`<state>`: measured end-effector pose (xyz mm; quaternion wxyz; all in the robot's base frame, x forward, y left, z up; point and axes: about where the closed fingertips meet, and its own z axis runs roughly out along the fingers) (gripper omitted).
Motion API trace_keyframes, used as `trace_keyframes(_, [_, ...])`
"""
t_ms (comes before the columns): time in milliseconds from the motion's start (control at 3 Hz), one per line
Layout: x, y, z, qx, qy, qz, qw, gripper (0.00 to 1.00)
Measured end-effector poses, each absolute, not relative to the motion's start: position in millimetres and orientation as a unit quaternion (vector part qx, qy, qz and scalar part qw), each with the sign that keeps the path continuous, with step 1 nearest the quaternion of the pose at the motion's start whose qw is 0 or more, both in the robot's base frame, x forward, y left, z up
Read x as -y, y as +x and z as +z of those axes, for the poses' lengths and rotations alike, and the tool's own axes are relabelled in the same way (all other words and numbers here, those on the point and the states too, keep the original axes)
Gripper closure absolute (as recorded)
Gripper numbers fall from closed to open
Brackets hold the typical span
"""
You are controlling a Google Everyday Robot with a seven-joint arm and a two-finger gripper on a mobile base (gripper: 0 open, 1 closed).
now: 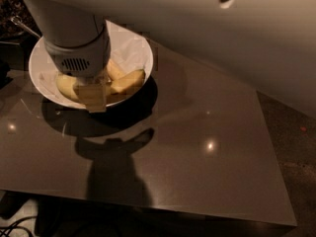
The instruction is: Pick banana from white bowl
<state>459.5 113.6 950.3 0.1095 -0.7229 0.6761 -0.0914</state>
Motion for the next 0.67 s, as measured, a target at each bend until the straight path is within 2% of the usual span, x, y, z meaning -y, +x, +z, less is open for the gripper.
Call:
trace_keyframes(333, [-101.9, 420.4, 958.4, -0.689, -0.711, -0.081, 0.111, 1.00])
trace_keyframes(667, [-106.2, 419.3, 965.0, -0.686, -0.712, -0.079, 0.125, 1.00])
